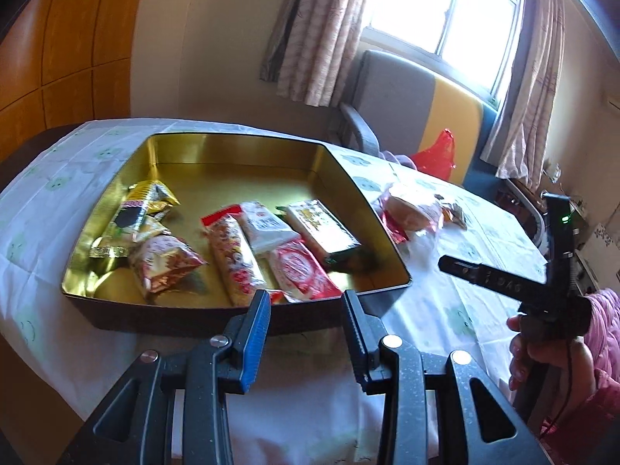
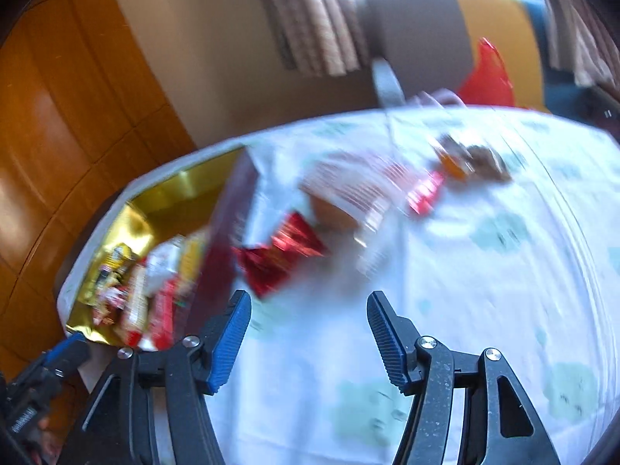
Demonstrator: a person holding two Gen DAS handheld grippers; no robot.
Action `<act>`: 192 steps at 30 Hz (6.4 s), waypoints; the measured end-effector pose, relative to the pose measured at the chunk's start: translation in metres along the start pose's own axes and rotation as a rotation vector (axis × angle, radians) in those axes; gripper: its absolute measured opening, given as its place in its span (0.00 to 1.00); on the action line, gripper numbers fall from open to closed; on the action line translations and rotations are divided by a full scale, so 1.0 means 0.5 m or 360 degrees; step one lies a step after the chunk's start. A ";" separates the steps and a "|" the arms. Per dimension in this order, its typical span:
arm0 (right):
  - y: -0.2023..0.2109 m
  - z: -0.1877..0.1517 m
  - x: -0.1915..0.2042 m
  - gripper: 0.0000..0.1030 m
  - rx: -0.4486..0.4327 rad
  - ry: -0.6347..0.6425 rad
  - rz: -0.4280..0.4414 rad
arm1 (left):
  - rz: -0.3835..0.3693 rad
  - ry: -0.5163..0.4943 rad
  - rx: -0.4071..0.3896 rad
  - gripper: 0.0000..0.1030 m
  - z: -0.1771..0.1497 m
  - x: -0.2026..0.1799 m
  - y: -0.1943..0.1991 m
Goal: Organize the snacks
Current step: 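Withdraw both grippers from the tin toward the remaining snacks, then grasp the red candy pack with the left gripper while the right gripper grasps the nut bag, then carry the red candy pack into the tin while the right gripper holds the nut bag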
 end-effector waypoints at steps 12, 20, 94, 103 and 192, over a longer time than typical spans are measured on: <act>-0.079 0.097 0.049 0.68 0.0045 0.0127 0.0005 | 0.0012 -0.0045 0.0018 0.37 0.004 -0.026 0.004; -0.158 0.111 0.078 0.75 0.0020 0.0391 -0.0297 | 0.0027 -0.0054 0.0034 0.37 0.000 -0.029 0.004; -0.154 0.287 -0.293 0.71 -0.0117 -0.0036 -0.0385 | -0.0311 -0.0589 0.0115 0.41 0.034 -0.383 -0.343; -0.067 0.188 -0.295 0.71 -0.0155 -0.0117 -0.0416 | -0.0308 -0.0592 0.0115 0.41 0.034 -0.383 -0.344; 0.102 0.065 -0.072 0.72 -0.0468 0.0008 -0.0206 | 0.0178 0.0298 0.0295 0.42 0.127 0.245 -0.211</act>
Point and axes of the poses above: each gripper's, at about its wrist camera, not at the fingertips, and y roughly against the way its jaws point, x to its left, z to its top, the point moved 10 cm from there along -y, roughly the way its jaws point, and after that the axes turned 8 degrees about -y, right-handed, at the moved point
